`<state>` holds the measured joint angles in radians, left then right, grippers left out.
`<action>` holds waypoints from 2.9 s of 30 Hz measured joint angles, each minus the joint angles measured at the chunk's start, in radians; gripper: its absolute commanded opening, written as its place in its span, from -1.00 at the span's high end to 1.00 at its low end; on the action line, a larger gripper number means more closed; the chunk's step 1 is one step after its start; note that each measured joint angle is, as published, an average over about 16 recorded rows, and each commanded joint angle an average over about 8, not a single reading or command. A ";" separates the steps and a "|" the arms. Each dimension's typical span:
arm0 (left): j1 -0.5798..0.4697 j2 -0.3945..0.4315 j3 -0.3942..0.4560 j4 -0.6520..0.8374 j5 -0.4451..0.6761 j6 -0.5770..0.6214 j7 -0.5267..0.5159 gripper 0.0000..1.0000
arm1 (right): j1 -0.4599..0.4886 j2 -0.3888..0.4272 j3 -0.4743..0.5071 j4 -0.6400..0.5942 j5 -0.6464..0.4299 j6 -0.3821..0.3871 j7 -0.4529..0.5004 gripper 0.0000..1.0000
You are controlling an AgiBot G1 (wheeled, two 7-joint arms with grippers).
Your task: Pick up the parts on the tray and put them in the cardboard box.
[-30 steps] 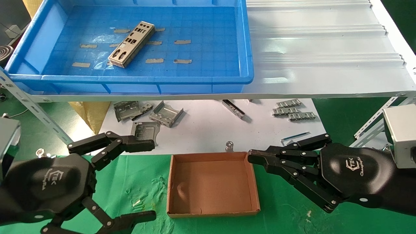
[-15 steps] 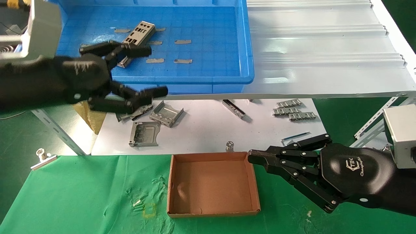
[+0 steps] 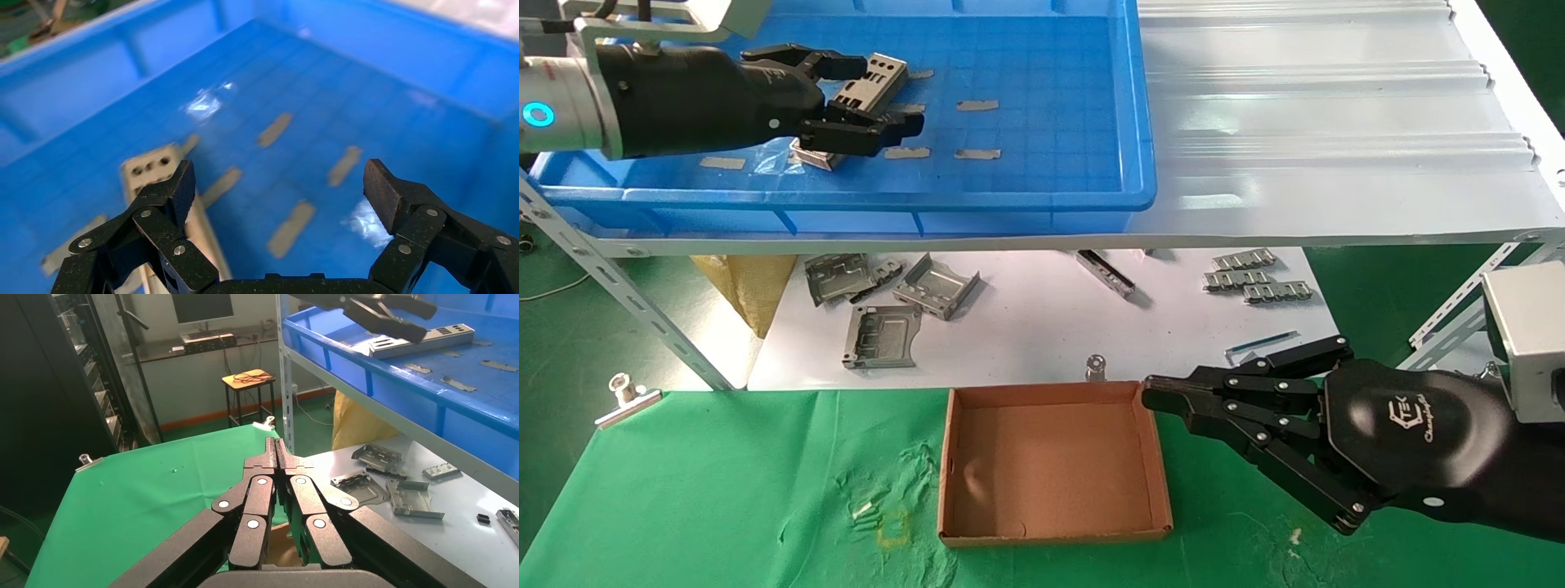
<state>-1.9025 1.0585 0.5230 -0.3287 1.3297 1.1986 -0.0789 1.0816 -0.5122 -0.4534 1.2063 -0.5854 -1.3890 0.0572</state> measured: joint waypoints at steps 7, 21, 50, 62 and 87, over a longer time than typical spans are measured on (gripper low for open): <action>-0.057 0.060 0.009 0.145 0.028 -0.095 0.059 -1.00 | 0.000 0.000 0.000 0.000 0.000 0.000 0.000 -0.12; -0.104 0.096 0.010 0.277 0.035 -0.118 0.063 -0.40 | 0.000 0.000 0.000 0.000 0.000 0.000 0.000 -1.00; -0.112 0.103 0.005 0.332 0.027 -0.149 0.087 -1.00 | 0.000 0.000 0.000 0.000 0.000 0.000 0.000 -1.00; -0.109 0.113 0.005 0.340 0.028 -0.179 0.059 -0.52 | 0.000 0.000 0.000 0.000 0.000 0.000 0.000 -1.00; -0.098 0.125 0.002 0.329 0.022 -0.224 0.064 1.00 | 0.000 0.000 0.000 0.000 0.000 0.000 0.000 -1.00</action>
<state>-2.0005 1.1838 0.5247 0.0007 1.3520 0.9751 -0.0146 1.0816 -0.5122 -0.4534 1.2063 -0.5854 -1.3890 0.0572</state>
